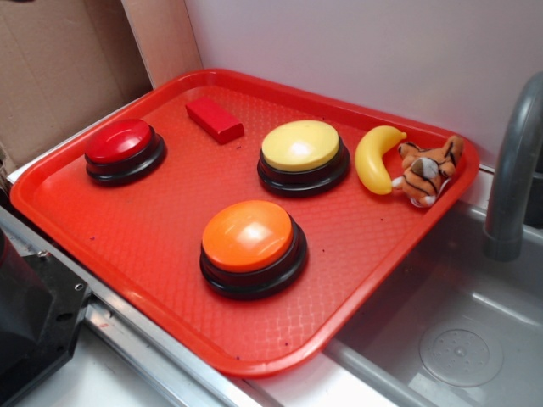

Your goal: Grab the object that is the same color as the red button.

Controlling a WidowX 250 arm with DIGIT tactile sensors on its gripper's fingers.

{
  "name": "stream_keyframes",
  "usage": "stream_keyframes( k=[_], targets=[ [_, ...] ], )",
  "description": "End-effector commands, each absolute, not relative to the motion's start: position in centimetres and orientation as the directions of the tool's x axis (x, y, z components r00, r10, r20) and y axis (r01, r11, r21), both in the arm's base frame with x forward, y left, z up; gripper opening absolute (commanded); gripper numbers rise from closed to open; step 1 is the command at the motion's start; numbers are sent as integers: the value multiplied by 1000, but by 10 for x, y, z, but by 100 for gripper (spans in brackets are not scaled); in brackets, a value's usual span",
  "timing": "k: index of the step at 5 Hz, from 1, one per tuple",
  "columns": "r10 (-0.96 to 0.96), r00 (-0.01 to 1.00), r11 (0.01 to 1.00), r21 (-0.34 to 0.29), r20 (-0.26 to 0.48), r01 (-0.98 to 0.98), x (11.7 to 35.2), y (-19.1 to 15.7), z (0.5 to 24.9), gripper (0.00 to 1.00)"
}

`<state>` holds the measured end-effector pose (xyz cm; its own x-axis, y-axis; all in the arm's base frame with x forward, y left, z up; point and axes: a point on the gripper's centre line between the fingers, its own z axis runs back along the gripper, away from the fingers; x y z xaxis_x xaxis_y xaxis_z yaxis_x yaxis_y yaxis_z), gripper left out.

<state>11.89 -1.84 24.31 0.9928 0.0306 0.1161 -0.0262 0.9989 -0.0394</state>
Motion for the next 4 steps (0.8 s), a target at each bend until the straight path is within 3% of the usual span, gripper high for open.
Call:
stream_keyframes(
  k=[1, 2, 4],
  targets=[
    [31, 993, 999, -39, 116, -26, 119, -18, 243, 100],
    [228, 970, 973, -53, 80, -225, 150, -7, 228, 100],
    [661, 739, 750, -122, 130, -650, 208, 23, 194, 100]
  ],
)
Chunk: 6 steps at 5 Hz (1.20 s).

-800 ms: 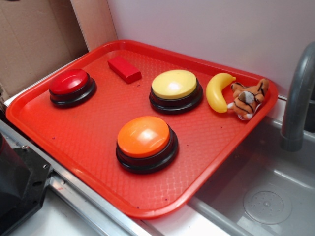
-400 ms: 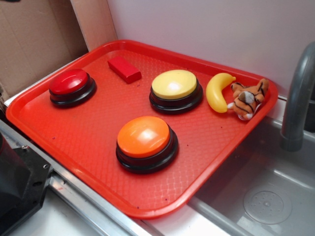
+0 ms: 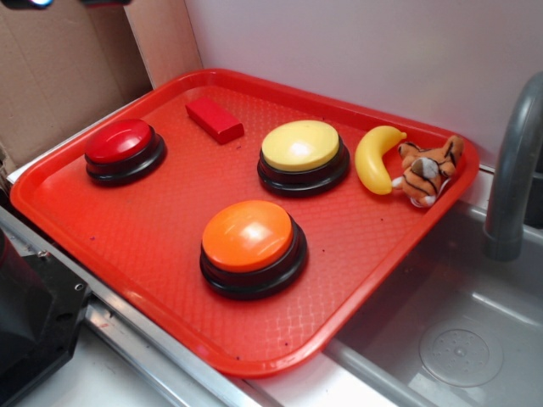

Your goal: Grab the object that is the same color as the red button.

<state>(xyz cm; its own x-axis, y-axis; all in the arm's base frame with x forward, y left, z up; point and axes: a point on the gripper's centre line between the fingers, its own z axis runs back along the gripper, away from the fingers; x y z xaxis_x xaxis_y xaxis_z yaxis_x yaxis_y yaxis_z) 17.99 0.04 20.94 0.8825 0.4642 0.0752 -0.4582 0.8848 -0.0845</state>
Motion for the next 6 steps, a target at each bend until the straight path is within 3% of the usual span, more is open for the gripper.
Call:
stream_keyframes(
  k=[1, 2, 3, 4, 5, 6],
  targets=[
    [814, 561, 579, -147, 149, -802, 240, 44, 163, 100],
    [890, 416, 446, -166, 188, -879, 269, 63, 128, 100],
    [911, 353, 377, -83, 213, -923, 286, 79, 89, 100],
    [925, 296, 318, -58, 240, -946, 296, 92, 57, 100],
    [922, 300, 318, -39, 247, -947, 306, 96, 37, 100],
    [928, 297, 319, -68, 226, -945, 318, 100, 29, 100]
  ],
)
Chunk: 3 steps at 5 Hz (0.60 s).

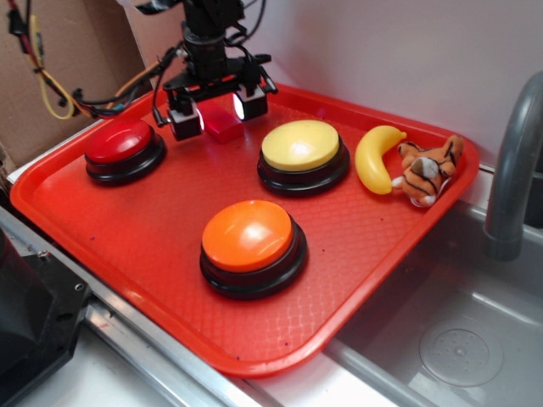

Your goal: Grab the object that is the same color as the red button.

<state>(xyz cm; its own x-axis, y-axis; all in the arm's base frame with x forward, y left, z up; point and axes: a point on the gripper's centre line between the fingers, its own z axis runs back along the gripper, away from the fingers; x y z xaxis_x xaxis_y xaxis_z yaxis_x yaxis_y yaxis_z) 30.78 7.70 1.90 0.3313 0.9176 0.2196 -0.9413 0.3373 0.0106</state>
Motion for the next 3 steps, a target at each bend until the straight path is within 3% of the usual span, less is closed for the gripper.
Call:
stream_keyframes(
  k=[1, 2, 3],
  targets=[
    [923, 320, 343, -80, 216, -936, 320, 100, 28, 100],
    [922, 316, 343, -92, 226, -935, 320, 100, 26, 22],
    [924, 313, 341, -105, 218, -934, 321, 101, 28, 0]
  ],
)
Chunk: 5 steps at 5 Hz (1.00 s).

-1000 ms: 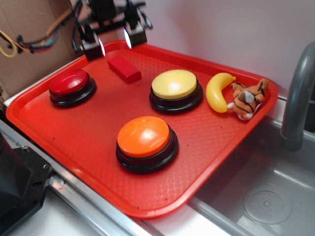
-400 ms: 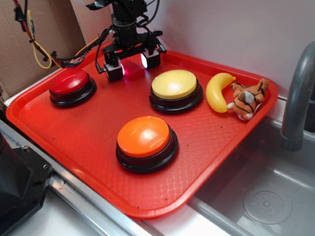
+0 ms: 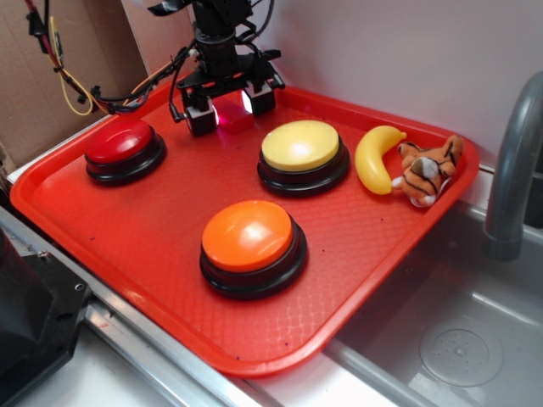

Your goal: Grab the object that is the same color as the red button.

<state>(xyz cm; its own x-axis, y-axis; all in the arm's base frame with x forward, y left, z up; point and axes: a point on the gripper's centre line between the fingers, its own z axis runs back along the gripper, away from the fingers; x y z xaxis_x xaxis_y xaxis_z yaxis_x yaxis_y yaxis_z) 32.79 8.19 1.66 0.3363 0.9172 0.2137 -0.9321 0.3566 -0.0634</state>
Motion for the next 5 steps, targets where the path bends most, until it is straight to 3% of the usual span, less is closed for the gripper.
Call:
stream_keyframes(
  k=[1, 3, 4, 5],
  targets=[
    [903, 384, 402, -59, 193, -914, 326, 98, 43, 0],
    [765, 618, 640, -100, 182, -762, 315, 81, 112, 0],
    [588, 787, 808, -103, 188, -579, 292, 59, 149, 0],
    [417, 886, 909, -112, 201, -403, 260, 43, 177, 0]
  ],
)
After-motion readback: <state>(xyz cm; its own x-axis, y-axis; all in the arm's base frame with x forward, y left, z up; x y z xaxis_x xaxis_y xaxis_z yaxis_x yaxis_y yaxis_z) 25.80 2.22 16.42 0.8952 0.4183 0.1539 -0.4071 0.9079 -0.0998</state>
